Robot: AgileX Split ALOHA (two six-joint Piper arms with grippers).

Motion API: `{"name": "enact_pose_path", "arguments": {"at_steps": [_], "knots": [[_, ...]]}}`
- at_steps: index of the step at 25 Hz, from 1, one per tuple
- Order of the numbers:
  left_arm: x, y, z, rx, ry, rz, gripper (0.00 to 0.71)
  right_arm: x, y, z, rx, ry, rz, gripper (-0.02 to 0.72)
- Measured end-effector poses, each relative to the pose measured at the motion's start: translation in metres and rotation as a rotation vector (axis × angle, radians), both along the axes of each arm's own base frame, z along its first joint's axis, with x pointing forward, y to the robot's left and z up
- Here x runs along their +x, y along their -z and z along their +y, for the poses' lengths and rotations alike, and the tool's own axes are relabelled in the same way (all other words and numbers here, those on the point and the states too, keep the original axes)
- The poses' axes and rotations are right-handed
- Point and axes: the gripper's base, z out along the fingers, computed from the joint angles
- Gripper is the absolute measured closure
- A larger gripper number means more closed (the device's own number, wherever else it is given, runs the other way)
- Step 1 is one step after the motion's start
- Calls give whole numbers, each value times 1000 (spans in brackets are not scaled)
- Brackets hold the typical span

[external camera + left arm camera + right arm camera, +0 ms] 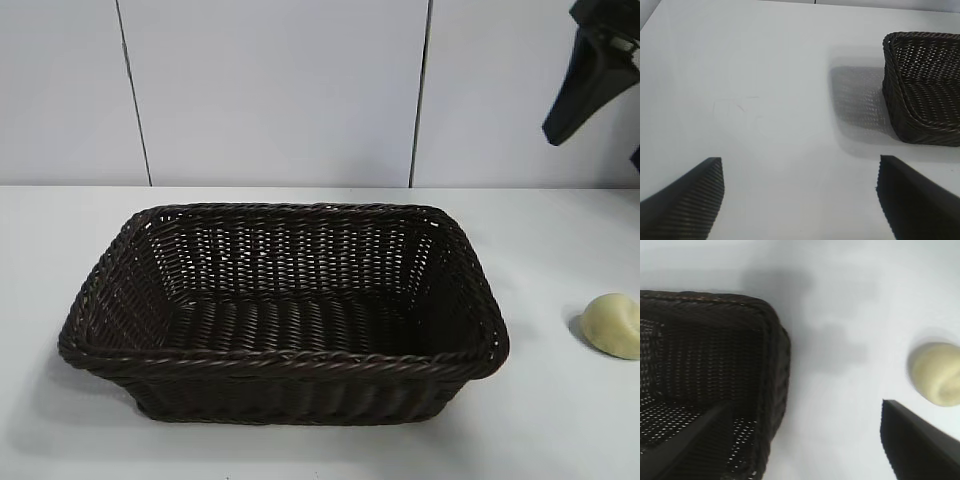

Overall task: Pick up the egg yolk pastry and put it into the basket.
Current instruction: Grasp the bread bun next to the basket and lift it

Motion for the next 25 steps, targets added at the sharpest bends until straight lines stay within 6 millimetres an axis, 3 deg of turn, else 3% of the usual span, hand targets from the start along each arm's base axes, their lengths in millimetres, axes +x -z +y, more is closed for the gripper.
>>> {"name": "enact_pose_path", "arguments": {"at_steps": [4,8,25], "knots": [[0,0,0,-1,0,0,105,1,0,-26,-10,90,-15,126],[0,0,0,-1,0,0,105,0,12,-34,-12,125,1,126],[0,0,0,-1,0,0,105,39,127,-44,1,182,245,138]]}}
